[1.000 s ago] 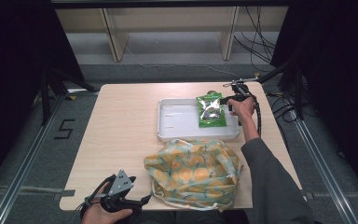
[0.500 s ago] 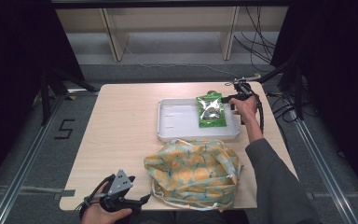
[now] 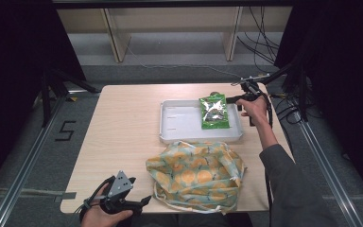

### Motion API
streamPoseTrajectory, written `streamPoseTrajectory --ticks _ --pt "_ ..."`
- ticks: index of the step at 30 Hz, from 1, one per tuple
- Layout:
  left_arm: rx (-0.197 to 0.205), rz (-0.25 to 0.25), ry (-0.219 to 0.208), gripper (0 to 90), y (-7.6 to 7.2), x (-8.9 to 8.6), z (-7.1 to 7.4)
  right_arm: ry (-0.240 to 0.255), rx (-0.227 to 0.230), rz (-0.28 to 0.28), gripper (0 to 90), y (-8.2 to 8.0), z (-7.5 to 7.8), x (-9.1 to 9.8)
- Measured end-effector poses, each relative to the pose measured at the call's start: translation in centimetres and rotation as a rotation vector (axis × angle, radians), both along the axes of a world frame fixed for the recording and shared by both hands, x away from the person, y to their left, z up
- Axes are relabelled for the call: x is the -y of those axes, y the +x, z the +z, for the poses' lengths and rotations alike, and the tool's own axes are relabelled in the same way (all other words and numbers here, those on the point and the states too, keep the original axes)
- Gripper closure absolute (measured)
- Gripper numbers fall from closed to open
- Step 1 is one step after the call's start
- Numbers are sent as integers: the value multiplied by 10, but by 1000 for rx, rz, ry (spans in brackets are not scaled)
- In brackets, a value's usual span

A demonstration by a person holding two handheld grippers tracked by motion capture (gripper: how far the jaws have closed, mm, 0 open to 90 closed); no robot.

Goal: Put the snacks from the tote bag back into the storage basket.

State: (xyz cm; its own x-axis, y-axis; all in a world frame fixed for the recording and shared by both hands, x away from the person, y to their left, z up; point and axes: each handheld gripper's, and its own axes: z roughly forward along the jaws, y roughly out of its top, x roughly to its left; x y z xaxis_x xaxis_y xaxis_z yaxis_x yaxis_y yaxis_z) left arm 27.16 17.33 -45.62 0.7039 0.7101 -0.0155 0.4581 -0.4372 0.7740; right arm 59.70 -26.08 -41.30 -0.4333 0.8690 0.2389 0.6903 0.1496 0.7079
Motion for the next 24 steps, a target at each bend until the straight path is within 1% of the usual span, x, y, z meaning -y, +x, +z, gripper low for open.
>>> streamPoseTrajectory --ticks 1,2,3,4,5,6,7,8,9,10,11,12,13,14,15,16,17,18,19,20,21,22,23,24 --pt "0 0 1 200 0 0 0 -11 -12 -23 589 -3 4 -1" --pt "1 -1 2 200 0 0 0 -19 -3 -18 585 -5 5 -1" --pt "2 -2 -5 200 0 0 -1 -19 -10 -17 577 -7 6 -1" --pt "3 -2 -7 200 0 0 -1 -16 -2 -5 575 -8 7 -1" --pt "-5 1 6 200 0 0 1 -28 -10 -10 572 -11 9 -1" --pt "5 -2 -3 200 0 1 0 1 24 -8 570 -11 7 -2" --pt "6 -2 -5 200 0 1 0 -19 8 4 567 -14 10 -2" --pt "5 -2 -2 200 0 1 0 -5 -18 1 564 -18 12 -4" --pt "0 0 -8 200 0 0 -1 42 -53 20 559 -21 13 -5" --pt "-6 3 1 200 0 0 0 38 -35 37 556 -23 13 -5" --pt "3 1 4 200 0 0 0 -8 -17 30 554 -25 14 -6" --pt "14 -10 9 200 1 -1 0 -6 -31 12 548 -29 16 -8" --pt "14 -10 9 200 1 -1 0 -6 22 69 544 -29 15 -5" --pt "13 -12 17 200 1 -1 0 -33 13 60 541 -33 17 -5" --pt "10 -8 8 200 1 -1 0 -1 14 66 536 -37 17 -8" --pt "10 -8 9 200 1 -1 0 -10 21 60 526 -39 16 -9" --pt "11 -7 13 200 1 -1 0 -30 13 74 523 -42 18 -9" --pt "10 -6 12 200 1 -1 0 -20 26 98 520 -44 18 -9" --pt "13 -9 14 200 1 -1 0 -6 63 87 520 -48 16 -12" --pt "13 -9 14 200 1 -1 0 -6 63 87 520 -48 16 -12" --pt "11 -6 13 200 1 -1 0 -17 45 123 508 -57 19 -12" --pt "11 -6 13 200 1 -1 0 -17 45 123 508 -57 19 -12" --pt "13 -5 12 200 1 -1 0 -20 81 142 501 -63 17 -12" --pt "13 -5 12 200 1 -1 0 -20 81 142 501 -63 17 -12"
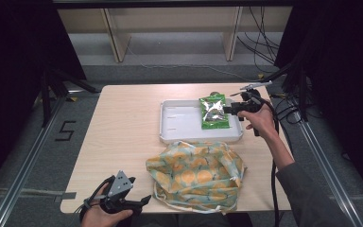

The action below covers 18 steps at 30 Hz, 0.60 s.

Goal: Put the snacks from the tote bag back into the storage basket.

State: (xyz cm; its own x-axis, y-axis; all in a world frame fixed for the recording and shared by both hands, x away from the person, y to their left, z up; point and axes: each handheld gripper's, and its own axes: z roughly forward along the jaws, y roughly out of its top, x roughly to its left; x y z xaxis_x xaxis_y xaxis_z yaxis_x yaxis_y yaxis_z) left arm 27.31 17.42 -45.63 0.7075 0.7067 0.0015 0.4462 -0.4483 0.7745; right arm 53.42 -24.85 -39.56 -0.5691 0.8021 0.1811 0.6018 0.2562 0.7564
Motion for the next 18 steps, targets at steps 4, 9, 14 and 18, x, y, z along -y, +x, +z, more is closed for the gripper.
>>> streamPoseTrajectory --ticks 4,9,14,18 --pt "-2 1 -5 200 0 0 -1 6 -18 46 472 -19 1 -1" --pt "-16 15 -13 200 -2 2 -1 -15 1 65 463 -29 -4 0" --pt "-9 4 0 200 -1 0 0 -16 -10 67 446 -36 -7 3" --pt "4 -2 2 199 -1 0 0 4 -27 63 436 -45 -6 3"
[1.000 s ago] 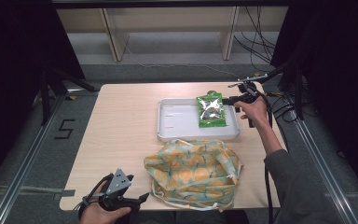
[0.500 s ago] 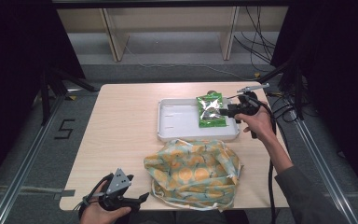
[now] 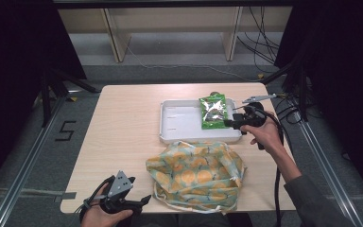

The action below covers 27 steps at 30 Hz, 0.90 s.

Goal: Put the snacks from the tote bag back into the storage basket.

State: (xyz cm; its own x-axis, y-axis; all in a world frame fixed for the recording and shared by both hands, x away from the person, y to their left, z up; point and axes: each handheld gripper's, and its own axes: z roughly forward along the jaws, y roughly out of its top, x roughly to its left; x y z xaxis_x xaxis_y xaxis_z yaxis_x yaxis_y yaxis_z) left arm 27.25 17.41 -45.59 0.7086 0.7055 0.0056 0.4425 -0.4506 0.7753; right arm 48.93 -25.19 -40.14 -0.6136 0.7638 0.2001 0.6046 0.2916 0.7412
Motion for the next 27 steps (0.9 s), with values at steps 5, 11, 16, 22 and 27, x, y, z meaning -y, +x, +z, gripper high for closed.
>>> streamPoseTrajectory --ticks 5,11,16,22,27 --pt "-1 1 0 198 0 0 0 -3 21 12 431 -13 -1 2" --pt "1 1 11 197 1 -1 0 -4 58 22 420 -27 -4 5" --pt "1 3 -1 198 0 0 0 3 51 41 420 -40 -8 7" --pt "2 7 -1 198 0 0 0 2 64 48 416 -55 -14 11" --pt "-2 10 14 197 -1 -1 1 24 34 31 409 -66 -17 13"
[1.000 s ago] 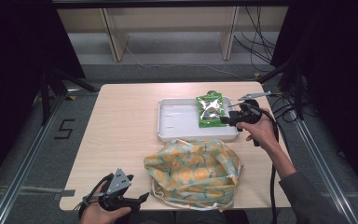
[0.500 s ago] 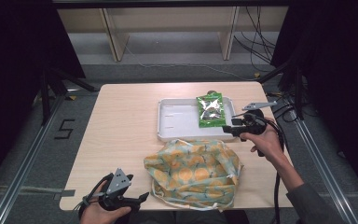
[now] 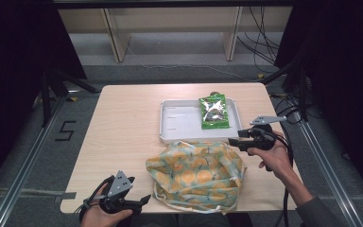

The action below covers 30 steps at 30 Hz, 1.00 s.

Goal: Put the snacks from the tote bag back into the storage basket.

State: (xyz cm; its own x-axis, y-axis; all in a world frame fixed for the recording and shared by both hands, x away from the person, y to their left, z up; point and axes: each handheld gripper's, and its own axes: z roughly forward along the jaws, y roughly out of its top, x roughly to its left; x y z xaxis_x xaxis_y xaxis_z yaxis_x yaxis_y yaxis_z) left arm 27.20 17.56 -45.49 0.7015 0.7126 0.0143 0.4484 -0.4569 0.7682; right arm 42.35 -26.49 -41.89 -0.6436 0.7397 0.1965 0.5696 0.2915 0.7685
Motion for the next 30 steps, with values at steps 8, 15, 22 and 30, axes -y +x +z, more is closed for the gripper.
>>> streamPoseTrajectory --ticks 8,15,22,30 --pt "-6 10 -5 198 -1 1 0 -9 14 -6 401 -10 -7 7" --pt "4 7 -4 198 1 1 -1 -11 -1 -5 389 -21 -8 10" --pt "-9 8 -2 198 0 0 -1 4 -2 5 378 -33 -12 16" --pt "-7 21 -11 198 0 1 -2 -16 -15 -3 358 -44 -14 23"
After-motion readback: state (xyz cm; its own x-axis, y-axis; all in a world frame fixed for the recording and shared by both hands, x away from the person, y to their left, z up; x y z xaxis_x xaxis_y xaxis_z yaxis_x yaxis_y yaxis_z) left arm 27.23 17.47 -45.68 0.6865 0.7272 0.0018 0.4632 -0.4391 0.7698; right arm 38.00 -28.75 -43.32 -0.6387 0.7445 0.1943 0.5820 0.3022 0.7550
